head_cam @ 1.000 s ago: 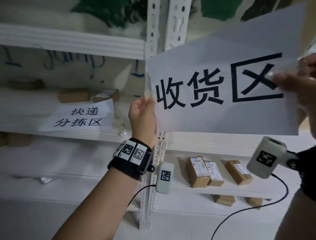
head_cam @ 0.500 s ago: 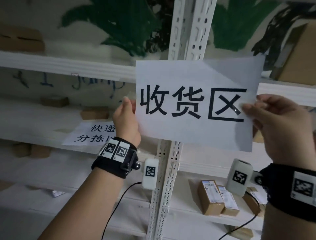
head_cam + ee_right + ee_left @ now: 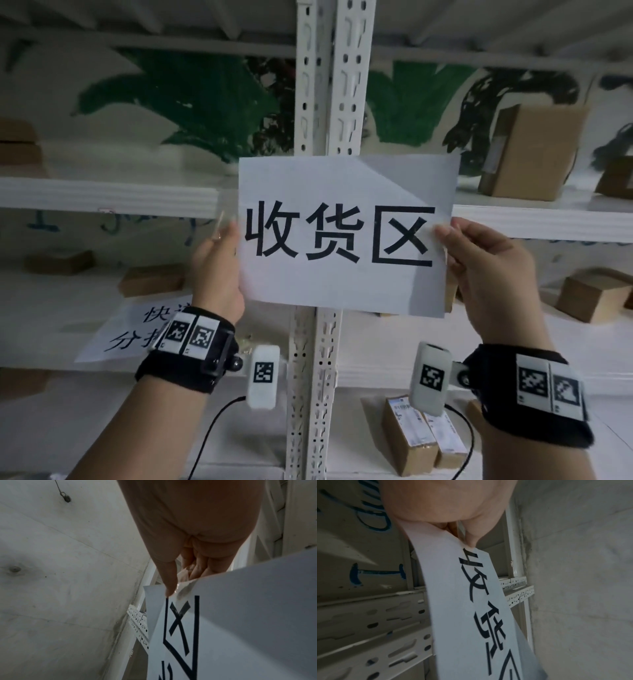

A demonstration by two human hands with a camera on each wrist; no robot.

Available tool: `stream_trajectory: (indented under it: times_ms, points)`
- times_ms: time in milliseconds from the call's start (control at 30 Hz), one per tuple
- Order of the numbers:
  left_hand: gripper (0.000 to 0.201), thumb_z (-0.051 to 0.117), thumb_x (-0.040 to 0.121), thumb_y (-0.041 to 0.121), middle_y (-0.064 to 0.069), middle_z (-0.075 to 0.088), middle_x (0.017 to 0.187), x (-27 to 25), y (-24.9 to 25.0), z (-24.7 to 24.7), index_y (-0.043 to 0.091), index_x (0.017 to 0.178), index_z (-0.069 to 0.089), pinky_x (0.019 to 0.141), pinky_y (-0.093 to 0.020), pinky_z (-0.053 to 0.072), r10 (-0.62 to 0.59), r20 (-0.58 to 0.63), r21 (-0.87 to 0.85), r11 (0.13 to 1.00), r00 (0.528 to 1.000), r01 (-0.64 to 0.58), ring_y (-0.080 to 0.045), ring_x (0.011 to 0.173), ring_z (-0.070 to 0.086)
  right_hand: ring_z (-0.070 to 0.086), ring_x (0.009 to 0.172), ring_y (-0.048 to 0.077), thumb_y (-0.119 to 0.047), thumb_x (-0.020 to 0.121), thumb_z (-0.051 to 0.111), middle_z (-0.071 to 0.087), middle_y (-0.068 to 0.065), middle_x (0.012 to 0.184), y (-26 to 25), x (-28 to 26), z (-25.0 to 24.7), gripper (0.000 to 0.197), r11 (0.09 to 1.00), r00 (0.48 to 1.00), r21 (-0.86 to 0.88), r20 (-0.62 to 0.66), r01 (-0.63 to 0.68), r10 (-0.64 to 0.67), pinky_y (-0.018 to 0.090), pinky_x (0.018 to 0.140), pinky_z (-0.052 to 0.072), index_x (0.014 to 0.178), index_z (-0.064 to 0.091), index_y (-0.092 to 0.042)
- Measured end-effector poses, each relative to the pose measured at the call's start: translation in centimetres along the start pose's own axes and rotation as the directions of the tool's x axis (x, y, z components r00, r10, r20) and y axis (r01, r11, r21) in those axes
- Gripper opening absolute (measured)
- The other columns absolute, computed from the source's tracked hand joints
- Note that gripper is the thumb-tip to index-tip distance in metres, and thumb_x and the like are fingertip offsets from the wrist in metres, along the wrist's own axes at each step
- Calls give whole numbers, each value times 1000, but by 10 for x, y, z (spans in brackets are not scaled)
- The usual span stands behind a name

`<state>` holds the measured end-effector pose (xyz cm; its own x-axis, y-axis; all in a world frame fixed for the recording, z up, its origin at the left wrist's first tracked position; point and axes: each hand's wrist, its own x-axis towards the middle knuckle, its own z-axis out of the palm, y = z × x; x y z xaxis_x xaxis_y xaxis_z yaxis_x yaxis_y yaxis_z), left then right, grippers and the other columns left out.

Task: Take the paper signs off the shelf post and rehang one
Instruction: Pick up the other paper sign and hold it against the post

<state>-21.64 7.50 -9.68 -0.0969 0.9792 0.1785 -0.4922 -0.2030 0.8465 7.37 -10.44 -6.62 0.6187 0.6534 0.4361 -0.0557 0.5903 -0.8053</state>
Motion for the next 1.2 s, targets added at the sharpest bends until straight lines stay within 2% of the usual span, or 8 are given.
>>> stream_trajectory:
  times_ms: [67, 200, 300, 500, 700, 800, 900, 1200]
  points:
    - [63, 70, 75, 76, -12, 76, 113, 6, 0, 0, 22, 107, 76, 94, -62, 53, -21, -59, -21, 1000, 998, 20, -25, 102, 71, 67, 69, 14, -17, 98, 76, 78, 6, 89, 1, 1, 4, 20, 1000, 1000, 17, -19, 0, 1, 20, 61, 59, 115, 78, -6]
    - [52, 63, 92, 59, -9, 80, 98, 13, 2, 4, 16, 119, 73, 66, -38, 63, 56, -188, -55, 996, 980, -68, -22, 78, 76, 79, 88, 20, -7, 97, 77, 81, 8, 96, 3, 7, 7, 26, 999, 994, -23, -98, 35, -37, 24, 81, 63, 123, 74, -10]
    - [45, 63, 96, 52, -5, 80, 92, 14, 5, 8, 14, 118, 73, 60, -33, 62, 103, -199, -52, 992, 974, -116, -19, 73, 77, 81, 98, 26, -8, 94, 80, 82, 12, 105, 3, 11, 10, 29, 997, 991, -59, -124, 53, -59, 32, 86, 64, 122, 74, -10]
    - [40, 63, 98, 48, 4, 66, 63, 25, 6, 12, 9, 94, 70, 45, -23, 44, 128, -190, -12, 991, 973, -133, -9, 52, 58, 80, 106, 31, -10, 91, 84, 83, 11, 104, 11, 20, 6, 35, 995, 979, -53, -182, 87, -95, 44, 100, 62, 123, 72, -11]
    - [49, 63, 99, 42, -6, 73, 81, 33, 1, 17, -4, 114, 63, 72, -43, 60, 281, -238, -11, 957, 930, -291, -18, 69, 68, 80, 105, 29, -11, 87, 88, 84, 9, 103, 21, 29, 9, 42, 992, 968, -50, -214, 119, -127, 41, 98, 63, 125, 71, -10]
    - [26, 64, 101, 31, -5, 75, 85, 36, 0, 19, 6, 108, 61, 76, -42, 58, 380, -251, 50, 923, 890, -381, -17, 72, 71, 79, 95, 25, -15, 84, 91, 84, 9, 103, 24, 32, 8, 45, 990, 964, -54, -227, 129, -138, 51, 100, 61, 124, 71, -10]
    - [24, 65, 97, 41, -8, 76, 93, 42, -2, 17, 17, 99, 61, 85, -47, 59, 433, -227, 108, 901, 872, -419, -26, 84, 74, 77, 90, 22, -19, 81, 93, 84, 7, 102, 29, 35, 6, 45, 988, 959, -65, -239, 142, -154, 61, 99, 59, 121, 72, -12]
    - [20, 65, 99, 37, 0, 67, 79, 52, -13, 19, 17, 94, 63, 65, -20, 51, 478, -212, 175, 877, 852, -448, -6, 65, 61, 79, 91, 23, -18, 77, 96, 84, 8, 98, 37, 42, 3, 40, 970, 926, -112, -289, 218, -241, 58, 99, 60, 108, 71, -14]
